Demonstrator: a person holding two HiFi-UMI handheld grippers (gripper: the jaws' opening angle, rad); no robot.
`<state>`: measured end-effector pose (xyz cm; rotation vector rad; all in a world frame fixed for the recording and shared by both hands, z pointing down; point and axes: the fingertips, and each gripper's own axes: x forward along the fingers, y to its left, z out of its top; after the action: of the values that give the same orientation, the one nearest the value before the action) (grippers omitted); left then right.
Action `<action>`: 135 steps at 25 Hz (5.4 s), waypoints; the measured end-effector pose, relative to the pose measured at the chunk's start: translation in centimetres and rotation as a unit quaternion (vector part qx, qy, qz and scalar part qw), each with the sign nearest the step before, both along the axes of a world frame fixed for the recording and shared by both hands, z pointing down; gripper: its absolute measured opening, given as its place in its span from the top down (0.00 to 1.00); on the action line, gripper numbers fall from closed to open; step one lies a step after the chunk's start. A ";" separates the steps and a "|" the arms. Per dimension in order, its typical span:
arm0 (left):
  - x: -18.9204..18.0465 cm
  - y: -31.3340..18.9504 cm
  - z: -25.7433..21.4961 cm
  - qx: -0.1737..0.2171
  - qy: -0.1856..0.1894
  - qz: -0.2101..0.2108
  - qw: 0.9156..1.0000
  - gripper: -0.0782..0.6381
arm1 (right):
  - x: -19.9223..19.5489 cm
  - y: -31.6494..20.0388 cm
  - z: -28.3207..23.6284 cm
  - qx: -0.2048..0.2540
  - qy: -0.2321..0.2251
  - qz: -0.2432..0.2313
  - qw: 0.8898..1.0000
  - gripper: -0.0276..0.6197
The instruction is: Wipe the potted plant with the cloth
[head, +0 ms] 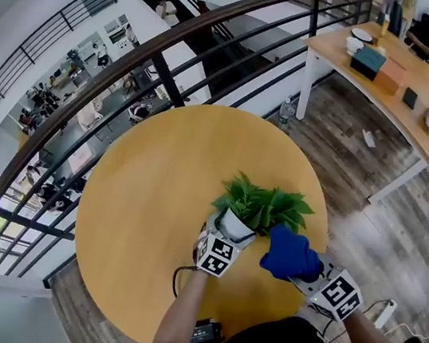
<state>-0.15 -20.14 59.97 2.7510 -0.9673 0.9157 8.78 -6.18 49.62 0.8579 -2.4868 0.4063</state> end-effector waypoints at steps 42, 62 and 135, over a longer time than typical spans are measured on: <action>-9.6 11.7 2.1 0.021 0.148 -0.082 0.985 0.20 | -15.1 3.4 7.9 -0.177 0.064 -0.282 0.941 0.75; -13.1 15.5 8.2 -0.087 -0.027 -0.018 0.996 0.16 | -20.4 4.6 8.4 -0.037 0.136 -0.340 0.930 0.75; -11.5 11.5 1.6 0.034 -0.069 -0.070 0.995 0.18 | 0.6 -0.4 16.1 0.023 0.433 -0.225 0.873 0.75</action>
<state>-11.61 -8.61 61.58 2.6609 -1.2193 1.0792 9.38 -6.57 65.73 0.3180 -1.7494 -0.1839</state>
